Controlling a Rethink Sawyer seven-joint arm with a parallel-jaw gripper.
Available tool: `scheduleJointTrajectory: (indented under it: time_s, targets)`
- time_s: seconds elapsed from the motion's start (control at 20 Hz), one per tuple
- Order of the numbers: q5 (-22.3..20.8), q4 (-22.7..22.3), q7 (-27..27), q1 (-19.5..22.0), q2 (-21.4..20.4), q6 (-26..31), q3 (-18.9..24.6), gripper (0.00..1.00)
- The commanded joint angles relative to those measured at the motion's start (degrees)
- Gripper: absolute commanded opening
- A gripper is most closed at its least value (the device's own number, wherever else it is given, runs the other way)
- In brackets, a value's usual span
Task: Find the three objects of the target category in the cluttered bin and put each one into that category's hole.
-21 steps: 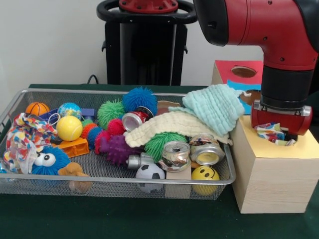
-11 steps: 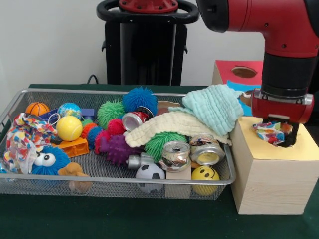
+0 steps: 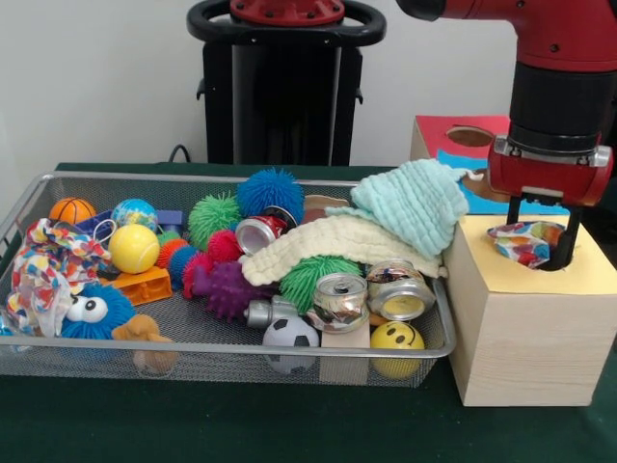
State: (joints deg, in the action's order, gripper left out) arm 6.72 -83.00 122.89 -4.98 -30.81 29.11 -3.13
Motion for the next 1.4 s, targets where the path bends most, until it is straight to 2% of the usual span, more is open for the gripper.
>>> scheduleJointTrajectory:
  time_s: [0.05, 0.25, 0.5, 0.7, 1.25, 1.3, 1.4]
  targets:
    - [-2.9, -8.2, -0.9, 3.0, -5.6, 14.2, 0.2, 1.0]
    - [-2.9, -8.7, -1.7, 3.4, -7.6, 16.8, 0.3, 1.0]
    - [-3.9, -8.2, -1.7, 3.8, -6.6, 14.1, -0.6, 1.0]
    - [-4.2, -8.2, -2.1, 3.3, -7.6, 16.1, -1.0, 1.0]
    - [-4.5, -8.0, -1.3, 2.9, -7.1, 14.1, -1.5, 1.0]
    - [-4.5, -8.0, -1.3, 2.9, -7.1, 14.0, -1.5, 0.0]
    - [-4.6, -8.4, -1.4, 3.1, -7.2, 13.4, -1.3, 0.0]
